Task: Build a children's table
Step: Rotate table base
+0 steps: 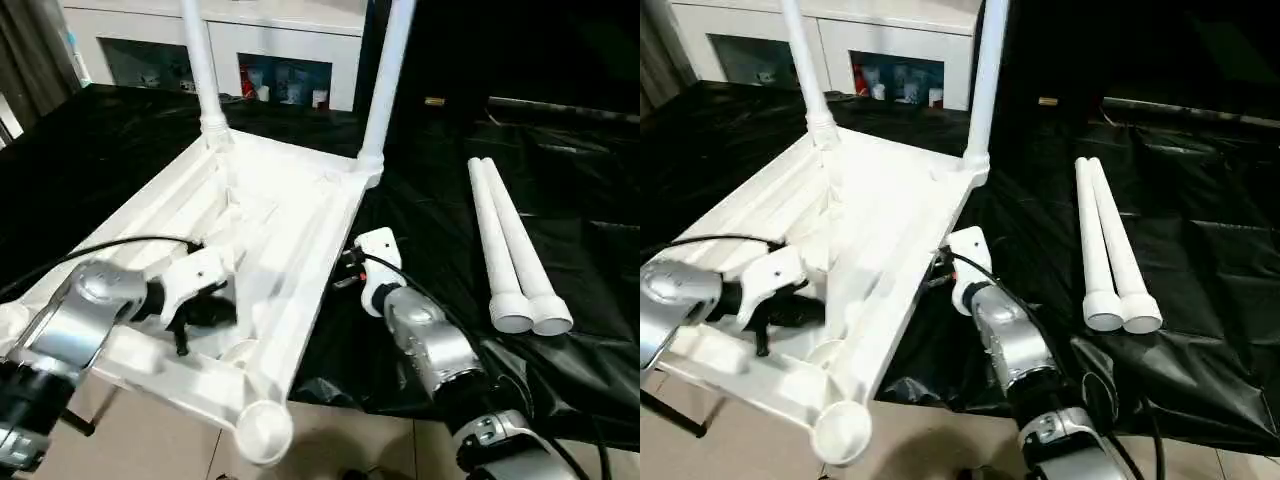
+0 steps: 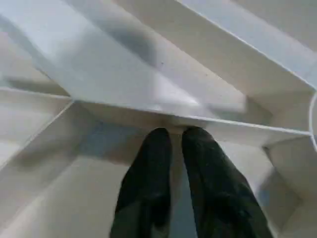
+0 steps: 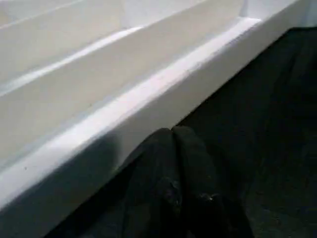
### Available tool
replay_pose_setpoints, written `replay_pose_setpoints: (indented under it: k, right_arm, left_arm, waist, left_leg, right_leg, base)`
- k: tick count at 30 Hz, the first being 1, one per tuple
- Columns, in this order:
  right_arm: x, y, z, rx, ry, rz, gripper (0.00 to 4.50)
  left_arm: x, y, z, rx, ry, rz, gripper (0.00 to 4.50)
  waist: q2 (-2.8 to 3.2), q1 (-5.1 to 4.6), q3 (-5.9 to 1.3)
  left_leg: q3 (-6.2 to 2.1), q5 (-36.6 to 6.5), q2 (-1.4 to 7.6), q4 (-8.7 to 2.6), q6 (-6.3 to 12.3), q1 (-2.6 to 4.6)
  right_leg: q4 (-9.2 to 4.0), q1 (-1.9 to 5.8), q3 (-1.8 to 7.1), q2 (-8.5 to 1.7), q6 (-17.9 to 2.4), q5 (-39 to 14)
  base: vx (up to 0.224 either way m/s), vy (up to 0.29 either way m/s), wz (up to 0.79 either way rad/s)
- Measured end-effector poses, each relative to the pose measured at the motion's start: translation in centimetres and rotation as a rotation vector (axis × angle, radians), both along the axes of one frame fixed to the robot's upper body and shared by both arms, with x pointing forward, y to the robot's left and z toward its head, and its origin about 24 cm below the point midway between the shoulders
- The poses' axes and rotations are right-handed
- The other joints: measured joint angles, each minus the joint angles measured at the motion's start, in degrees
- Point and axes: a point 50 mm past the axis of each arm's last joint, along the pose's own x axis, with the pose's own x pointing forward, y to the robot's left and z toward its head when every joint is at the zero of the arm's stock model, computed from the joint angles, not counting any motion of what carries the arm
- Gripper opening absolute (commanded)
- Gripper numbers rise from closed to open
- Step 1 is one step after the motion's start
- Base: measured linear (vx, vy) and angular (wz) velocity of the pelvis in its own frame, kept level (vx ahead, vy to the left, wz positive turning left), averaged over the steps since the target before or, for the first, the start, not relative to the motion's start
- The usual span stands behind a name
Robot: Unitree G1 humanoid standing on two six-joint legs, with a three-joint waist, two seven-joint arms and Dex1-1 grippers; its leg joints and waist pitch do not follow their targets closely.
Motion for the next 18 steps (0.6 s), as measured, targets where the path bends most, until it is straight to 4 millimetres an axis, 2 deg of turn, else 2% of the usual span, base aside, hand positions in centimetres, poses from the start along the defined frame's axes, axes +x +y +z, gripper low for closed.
replay_pose_setpoints:
  k: [4,5,7,8,10,13,18]
  right_arm:
    - [-0.1,-2.0,1.2,-0.027,-0.041,0.071,0.00]
    - [-0.4,-2.8,1.6,-0.048,-0.051,0.117,0.00]
    - [-1.1,-4.0,2.2,-0.081,-0.057,0.199,0.00]
    - [-1.7,-4.8,2.5,-0.097,-0.054,0.248,0.00]
    - [-2.6,-5.3,2.9,-0.107,-0.040,0.328,0.00]
    - [-3.8,-6.3,3.6,-0.121,-0.032,0.405,0.00]
    - [-4.7,-6.5,4.6,-0.110,-0.033,0.457,0.00]
  left_arm:
    - [1.6,-1.9,-0.4,0.047,-0.039,-0.047,0.09]
    - [2.3,-2.7,-0.5,0.064,-0.061,-0.057,0.09]
    - [3.4,-3.6,-0.6,0.097,-0.105,-0.068,0.03]
    - [4.2,-4.3,-0.7,0.112,-0.131,-0.068,0.03]
    - [5.3,-4.8,-0.8,0.161,-0.180,-0.044,0.03]
    - [6.7,-6.1,-1.2,0.192,-0.220,-0.004,0.03]
    - [8.3,-7.7,-1.2,0.231,-0.309,0.055,0.03]
  waist:
    - [0.51,1.06,0.30]
    - [0.65,1.58,0.32]
    - [0.79,1.90,0.32]
    - [1.08,2.31,0.38]
    - [1.29,2.15,0.38]
    - [2.04,2.01,0.30]
    - [2.54,1.75,0.11]
  left_leg:
    - [0.10,0.02,-0.02,0.05,0.03,-0.10]
    - [0.11,0.13,-0.02,0.07,0.18,-0.10]
    - [0.16,0.22,-0.02,0.06,0.31,-0.10]
    - [0.09,0.25,-0.02,0.08,0.35,-0.07]
    - [0.22,0.25,0.02,-0.11,0.36,0.61]
    - [0.11,0.25,-0.06,-0.23,0.39,0.82]
    - [-0.15,0.30,-0.04,-0.34,0.47,0.31]
  right_leg:
    - [-0.08,0.09,0.14,0.06,0.02,0.00]
    - [-0.10,0.13,0.17,0.08,0.05,-0.01]
    - [-0.10,0.27,0.50,0.25,0.16,-0.02]
    - [-0.28,0.54,0.52,0.37,0.19,-0.01]
    - [-0.55,0.98,0.77,0.53,0.36,0.09]
    - [-1.07,1.45,0.63,0.56,0.51,0.18]
    - [-1.67,1.50,0.36,0.59,0.88,0.46]
  base:
    - [0.000,0.000,0.00]
    - [0.000,0.000,0.00]
    - [0.000,0.000,0.00]
    - [0.000,0.000,0.00]
    - [0.000,0.000,0.00]
    - [0.000,0.000,0.00]
    - [0.000,0.000,0.00]
